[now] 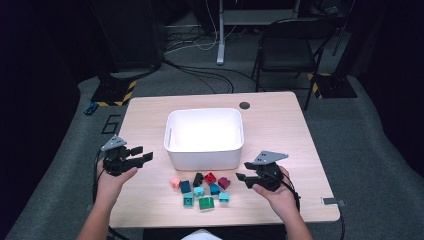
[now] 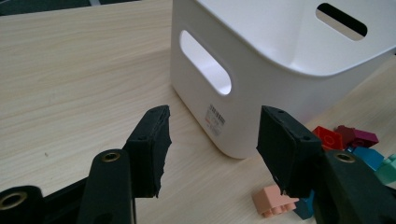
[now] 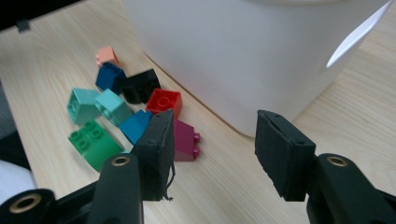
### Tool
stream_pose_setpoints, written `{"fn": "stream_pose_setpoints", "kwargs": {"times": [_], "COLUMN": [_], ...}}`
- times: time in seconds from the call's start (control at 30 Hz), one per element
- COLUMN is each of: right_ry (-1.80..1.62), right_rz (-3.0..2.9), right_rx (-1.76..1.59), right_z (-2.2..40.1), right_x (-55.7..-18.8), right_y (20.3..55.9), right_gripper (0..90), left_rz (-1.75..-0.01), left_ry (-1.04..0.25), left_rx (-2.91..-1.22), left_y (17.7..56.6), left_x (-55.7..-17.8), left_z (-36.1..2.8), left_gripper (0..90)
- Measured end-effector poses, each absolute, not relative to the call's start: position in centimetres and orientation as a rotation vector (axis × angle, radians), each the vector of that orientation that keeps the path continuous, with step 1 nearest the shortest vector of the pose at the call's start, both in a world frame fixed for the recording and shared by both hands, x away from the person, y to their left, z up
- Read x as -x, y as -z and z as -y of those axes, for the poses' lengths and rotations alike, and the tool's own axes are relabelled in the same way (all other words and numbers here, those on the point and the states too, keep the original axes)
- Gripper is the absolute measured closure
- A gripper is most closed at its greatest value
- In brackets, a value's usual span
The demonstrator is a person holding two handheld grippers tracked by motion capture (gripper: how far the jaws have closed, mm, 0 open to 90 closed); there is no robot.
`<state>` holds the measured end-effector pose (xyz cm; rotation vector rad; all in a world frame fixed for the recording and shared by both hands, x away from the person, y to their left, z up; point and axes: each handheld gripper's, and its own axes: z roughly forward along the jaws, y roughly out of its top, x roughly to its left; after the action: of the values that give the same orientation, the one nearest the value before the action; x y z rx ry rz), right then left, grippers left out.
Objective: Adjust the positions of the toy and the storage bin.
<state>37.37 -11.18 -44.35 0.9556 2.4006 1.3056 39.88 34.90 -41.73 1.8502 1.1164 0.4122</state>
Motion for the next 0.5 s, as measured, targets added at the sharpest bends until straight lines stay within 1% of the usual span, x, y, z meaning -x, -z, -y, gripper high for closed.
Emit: {"fn": "stream_pose_setpoints", "kwargs": {"times": [0.03, 0.1, 0.23, 0.3, 0.5], "right_ry": [-1.32, -1.32, -1.346, -1.345, -1.386], "right_rz": [-2.411, -2.429, -2.427, -2.411, -2.37], "right_rx": [-0.955, -0.947, -1.018, -1.022, -1.013], "right_z": [11.3, 11.4, 11.7, 11.9, 11.9], "right_x": [-37.5, -37.6, -37.7, -37.8, -37.8], "right_y": [44.4, 44.7, 45.3, 45.5, 45.3], "right_gripper": [48.7, 47.1, 38.9, 38.2, 23.0], "left_rz": [-1.108, -1.097, -1.084, -1.091, -1.102], "left_ry": [-0.42, -0.437, -0.444, -0.447, -0.461], "left_rx": [-1.84, -1.83, -1.841, -1.832, -1.827], "left_y": [41.9, 42.1, 42.3, 42.6, 43.4], "left_x": [-39.8, -39.7, -39.5, -39.5, -39.7], "left_z": [-35.0, -35.2, -35.8, -36.2, -36.9], "left_gripper": [43.6, 43.5, 43.4, 43.4, 43.3]}}
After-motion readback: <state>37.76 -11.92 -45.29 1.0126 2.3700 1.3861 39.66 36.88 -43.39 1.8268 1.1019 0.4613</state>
